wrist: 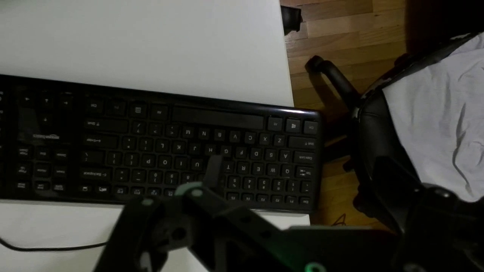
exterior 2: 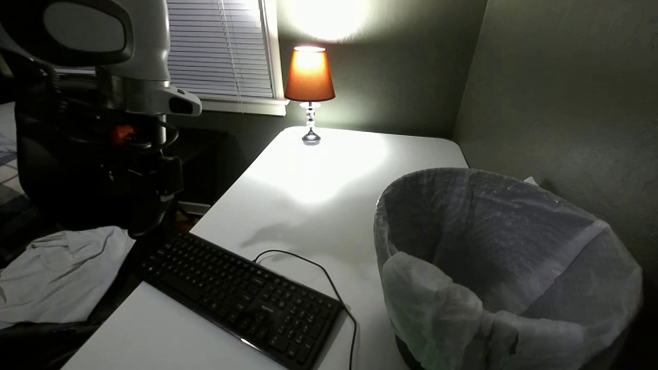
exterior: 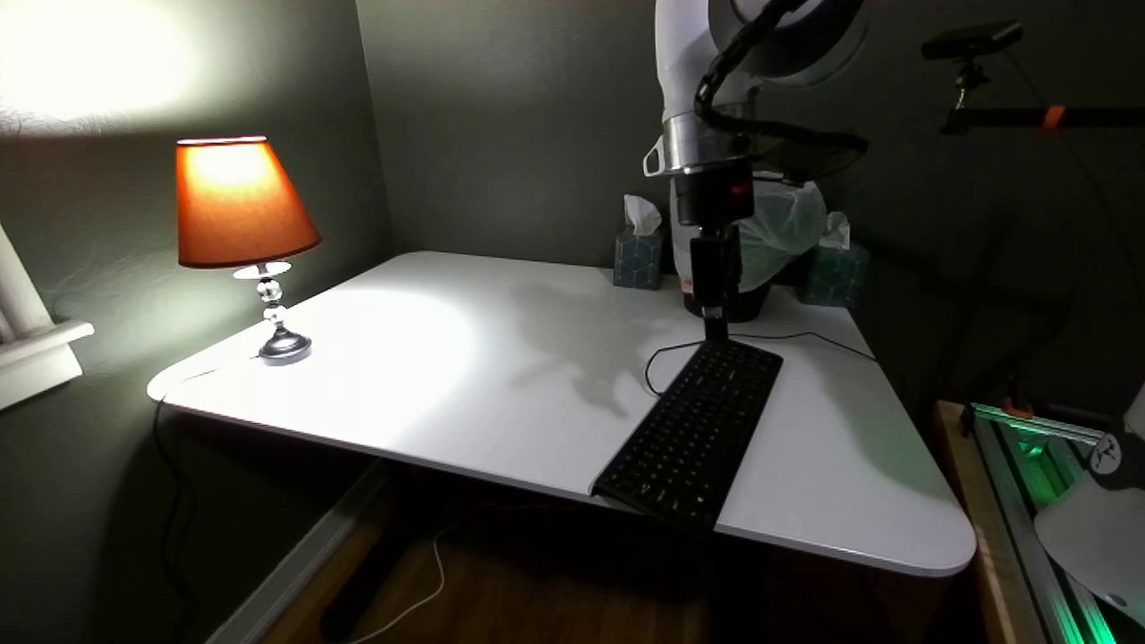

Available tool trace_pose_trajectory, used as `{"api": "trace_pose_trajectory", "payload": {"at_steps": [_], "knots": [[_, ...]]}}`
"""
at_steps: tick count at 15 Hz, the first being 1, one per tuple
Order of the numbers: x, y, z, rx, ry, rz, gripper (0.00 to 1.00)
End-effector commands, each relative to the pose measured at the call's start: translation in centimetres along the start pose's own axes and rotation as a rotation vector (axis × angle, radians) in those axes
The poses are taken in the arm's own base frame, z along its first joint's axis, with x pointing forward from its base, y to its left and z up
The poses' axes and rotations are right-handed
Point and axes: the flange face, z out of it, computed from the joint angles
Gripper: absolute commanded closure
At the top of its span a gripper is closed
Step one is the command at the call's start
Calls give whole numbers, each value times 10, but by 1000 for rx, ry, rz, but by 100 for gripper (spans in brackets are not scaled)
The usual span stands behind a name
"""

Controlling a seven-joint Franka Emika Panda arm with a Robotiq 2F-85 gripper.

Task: Press a button on the left side of the keyboard

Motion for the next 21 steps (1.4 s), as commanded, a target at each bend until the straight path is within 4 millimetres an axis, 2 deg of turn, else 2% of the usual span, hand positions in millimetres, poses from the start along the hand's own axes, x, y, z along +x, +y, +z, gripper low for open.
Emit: {"api": "trace_pose_trajectory", "payload": {"at_steps": [1, 3, 9, 10, 11, 18, 21], "knots": [[1, 0, 0, 0, -1, 0, 0], [3, -1, 3, 3, -5, 2, 0], [21, -25, 42, -3, -85, 18, 0], [24, -29, 49, -7, -101, 22, 8], [27, -31, 54, -8, -112, 28, 26], [51, -33, 88, -7, -181, 55, 80], [60, -33, 97, 1, -199, 53, 99]]}}
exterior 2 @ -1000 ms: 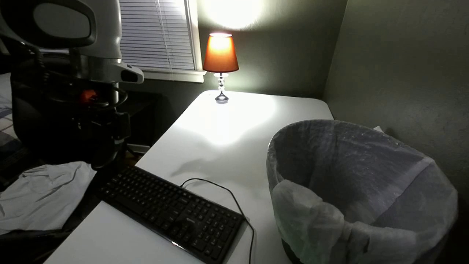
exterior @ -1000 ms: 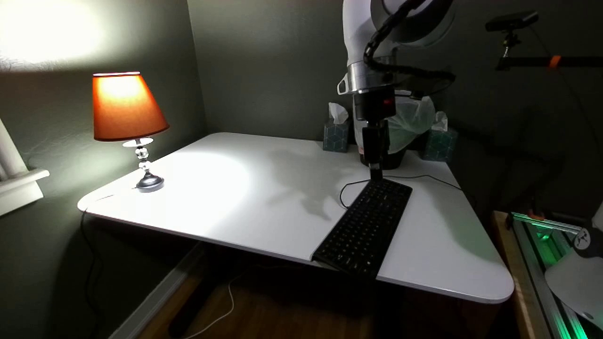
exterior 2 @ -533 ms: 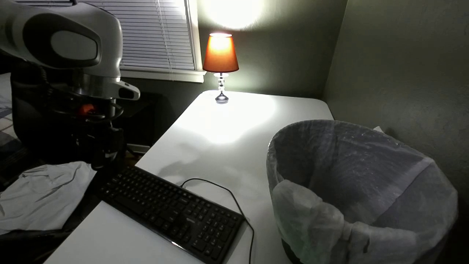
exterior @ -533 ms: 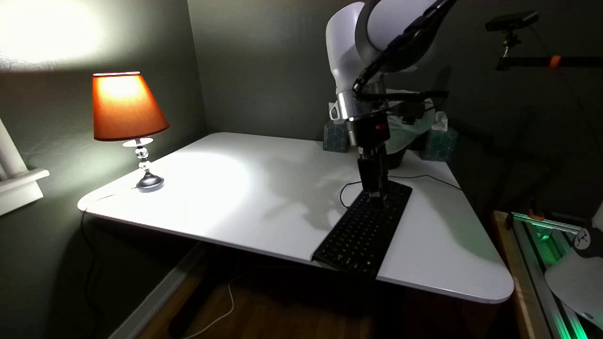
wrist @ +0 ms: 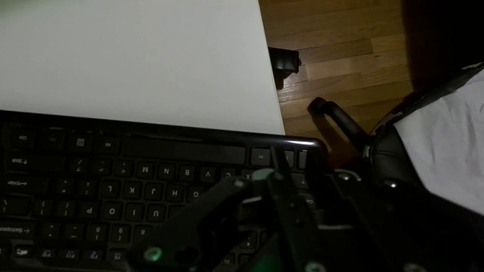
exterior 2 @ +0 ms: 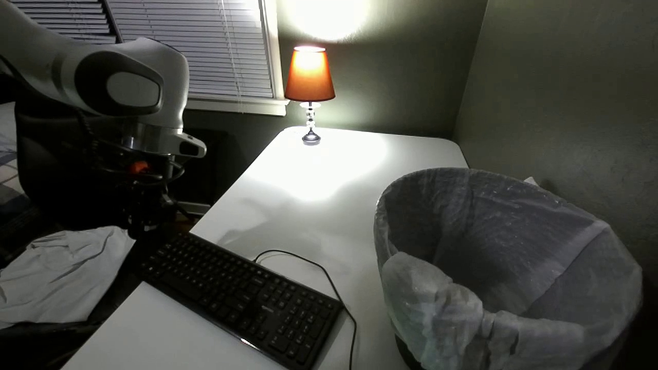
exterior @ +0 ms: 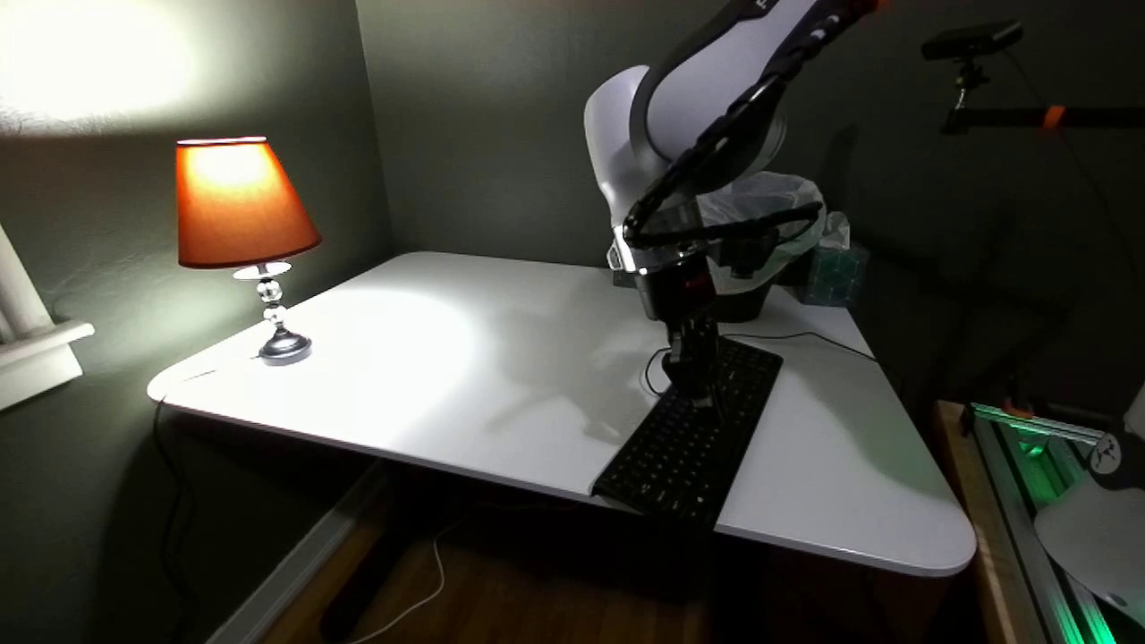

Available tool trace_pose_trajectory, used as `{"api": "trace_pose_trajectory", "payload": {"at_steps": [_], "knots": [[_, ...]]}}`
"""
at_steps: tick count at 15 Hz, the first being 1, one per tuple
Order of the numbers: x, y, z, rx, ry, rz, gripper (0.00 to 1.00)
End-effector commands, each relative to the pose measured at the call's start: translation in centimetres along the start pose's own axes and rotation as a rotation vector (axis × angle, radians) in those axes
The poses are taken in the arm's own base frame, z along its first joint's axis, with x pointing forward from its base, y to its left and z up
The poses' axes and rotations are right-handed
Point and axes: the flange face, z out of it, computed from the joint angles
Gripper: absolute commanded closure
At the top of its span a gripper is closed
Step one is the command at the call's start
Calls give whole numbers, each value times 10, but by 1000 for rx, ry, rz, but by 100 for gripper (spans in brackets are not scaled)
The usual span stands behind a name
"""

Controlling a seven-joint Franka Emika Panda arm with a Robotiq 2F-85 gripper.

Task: Press a button on the left side of the keyboard

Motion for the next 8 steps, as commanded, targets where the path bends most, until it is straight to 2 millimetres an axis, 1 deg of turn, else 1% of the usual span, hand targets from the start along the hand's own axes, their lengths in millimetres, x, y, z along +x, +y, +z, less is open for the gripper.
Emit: {"api": "trace_pose_trajectory", "payload": {"at_steps": [1, 8], "knots": [[19, -5, 11, 25, -18, 15, 100], [41, -6, 29, 33, -66, 21, 100]]}}
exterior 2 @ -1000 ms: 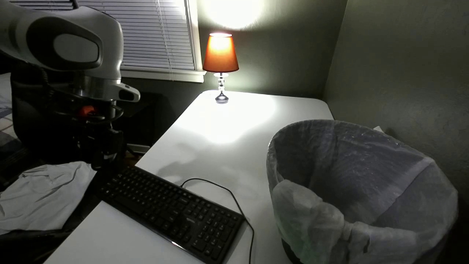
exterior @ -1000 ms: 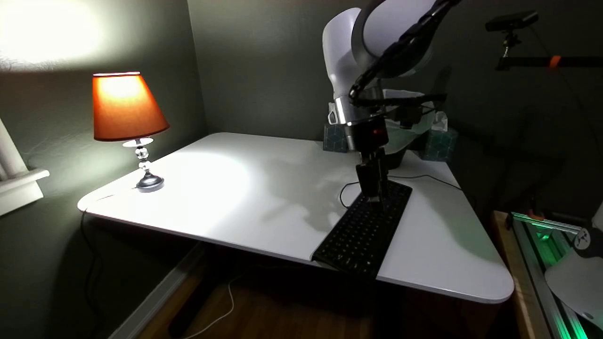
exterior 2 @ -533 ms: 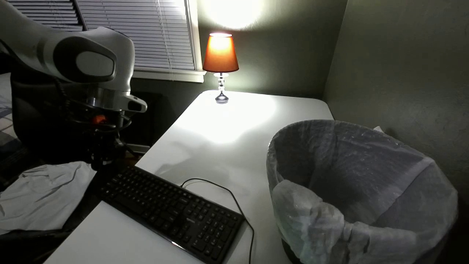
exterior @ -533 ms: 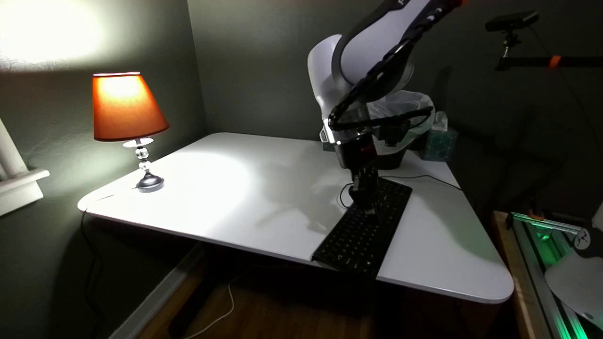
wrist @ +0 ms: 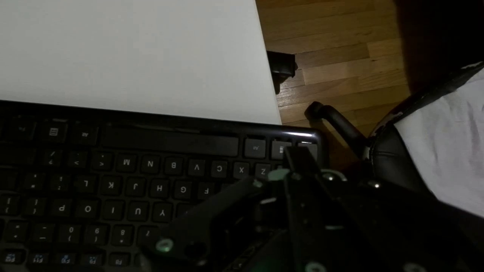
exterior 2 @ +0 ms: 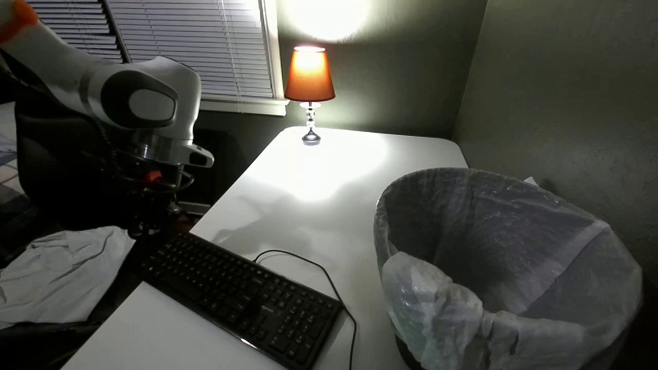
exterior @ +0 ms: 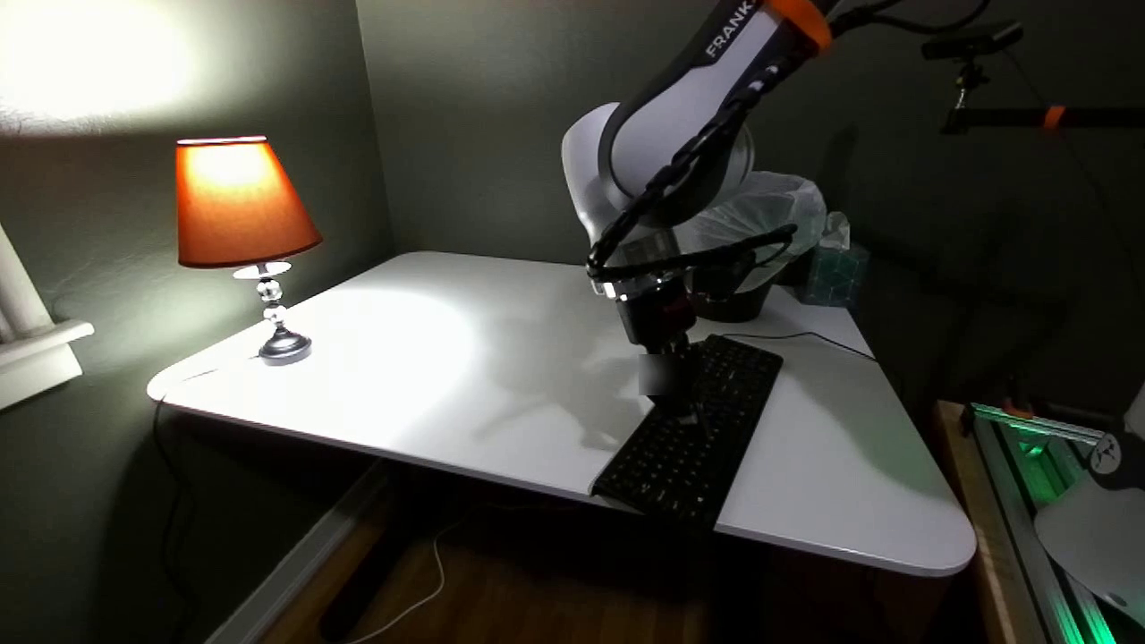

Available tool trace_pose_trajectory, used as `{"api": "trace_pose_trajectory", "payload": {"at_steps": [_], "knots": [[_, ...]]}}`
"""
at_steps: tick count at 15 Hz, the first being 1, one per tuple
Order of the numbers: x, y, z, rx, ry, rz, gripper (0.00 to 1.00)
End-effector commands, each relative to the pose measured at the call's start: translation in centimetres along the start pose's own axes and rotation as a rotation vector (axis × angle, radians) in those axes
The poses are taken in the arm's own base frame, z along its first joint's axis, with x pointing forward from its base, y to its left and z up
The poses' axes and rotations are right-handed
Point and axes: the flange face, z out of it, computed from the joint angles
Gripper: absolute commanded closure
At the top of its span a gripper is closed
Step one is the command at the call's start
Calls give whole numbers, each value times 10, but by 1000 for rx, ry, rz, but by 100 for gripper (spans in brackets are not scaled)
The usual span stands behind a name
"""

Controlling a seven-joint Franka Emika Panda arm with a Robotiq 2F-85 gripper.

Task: Press a button on the left side of the keyboard

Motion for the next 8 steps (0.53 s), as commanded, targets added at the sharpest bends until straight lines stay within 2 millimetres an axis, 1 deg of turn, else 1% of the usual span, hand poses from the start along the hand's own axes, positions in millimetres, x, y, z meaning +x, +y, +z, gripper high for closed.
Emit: {"api": "trace_pose_trajectory", "payload": {"at_steps": [1, 8], "knots": [[17, -3, 12, 24, -34, 15, 100], [39, -10, 26, 62, -63, -29, 100]]}}
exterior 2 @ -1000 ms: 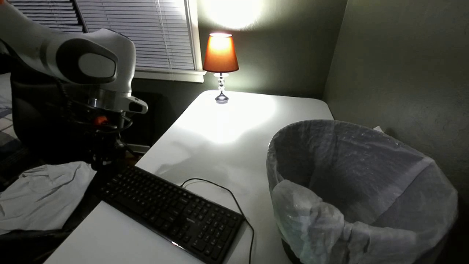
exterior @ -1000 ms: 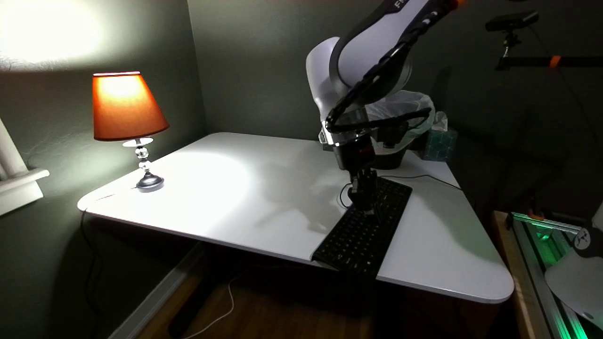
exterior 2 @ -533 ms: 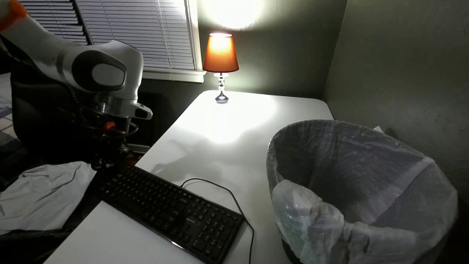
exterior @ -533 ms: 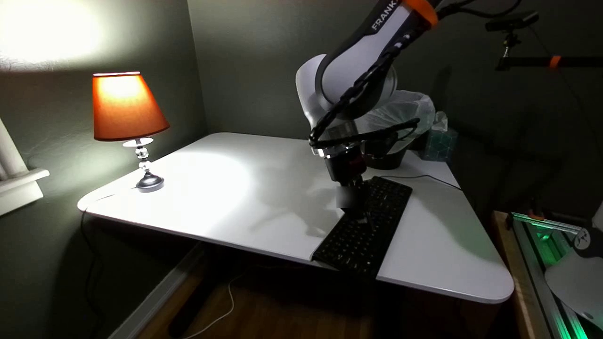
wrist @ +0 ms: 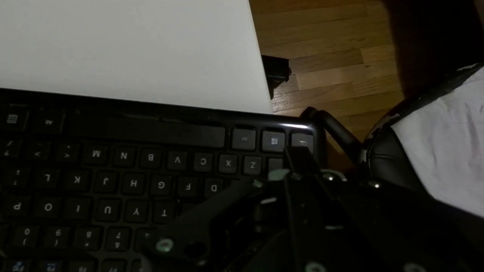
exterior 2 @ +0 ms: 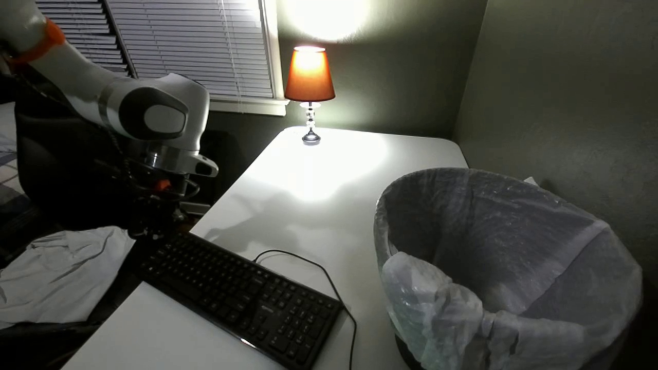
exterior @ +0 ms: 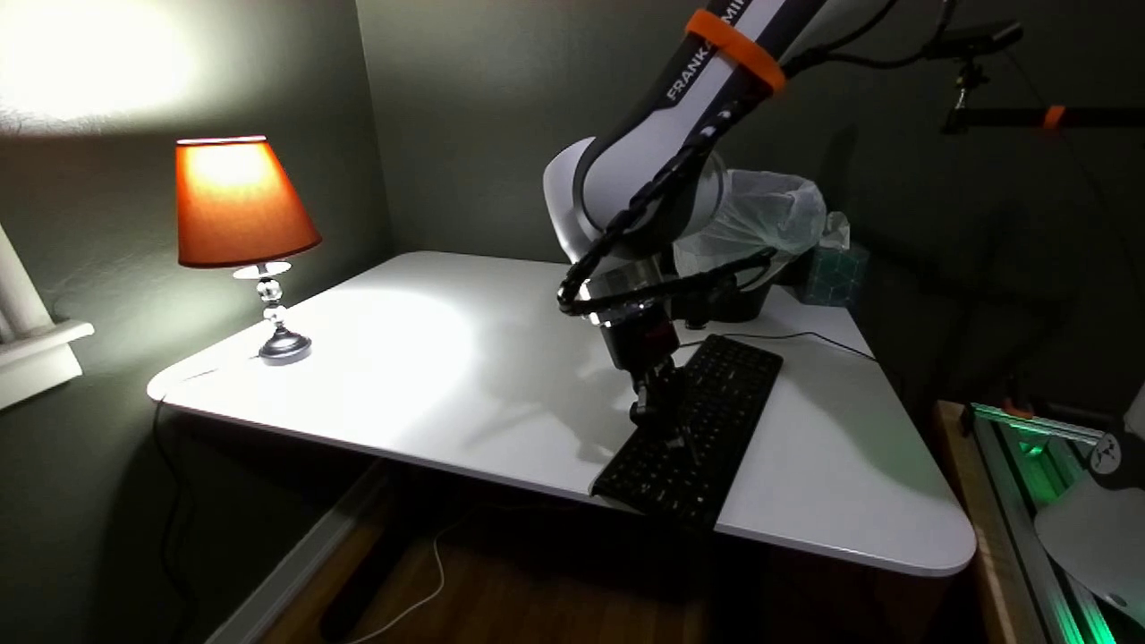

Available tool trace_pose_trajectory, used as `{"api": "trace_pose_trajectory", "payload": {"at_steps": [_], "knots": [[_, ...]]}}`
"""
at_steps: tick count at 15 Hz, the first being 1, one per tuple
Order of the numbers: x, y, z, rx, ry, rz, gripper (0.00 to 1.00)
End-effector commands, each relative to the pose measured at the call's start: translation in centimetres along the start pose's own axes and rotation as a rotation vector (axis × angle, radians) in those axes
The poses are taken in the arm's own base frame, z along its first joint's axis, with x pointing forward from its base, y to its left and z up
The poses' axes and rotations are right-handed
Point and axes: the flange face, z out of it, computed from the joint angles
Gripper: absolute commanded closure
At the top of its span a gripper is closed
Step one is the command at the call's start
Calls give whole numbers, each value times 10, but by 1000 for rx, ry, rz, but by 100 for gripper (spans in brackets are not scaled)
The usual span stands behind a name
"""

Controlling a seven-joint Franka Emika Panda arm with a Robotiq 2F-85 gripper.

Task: Press a button on the left side of the keyboard

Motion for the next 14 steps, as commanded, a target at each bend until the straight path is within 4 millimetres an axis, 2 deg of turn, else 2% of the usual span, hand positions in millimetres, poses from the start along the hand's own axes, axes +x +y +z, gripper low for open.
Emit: {"api": "trace_pose_trajectory", "payload": {"at_steps": [1, 7, 14], "knots": [[17, -5, 7, 45, -33, -31, 100], [32, -8, 13, 53, -67, -54, 100], [41, -8, 16, 62, -118, -61, 100]]}}
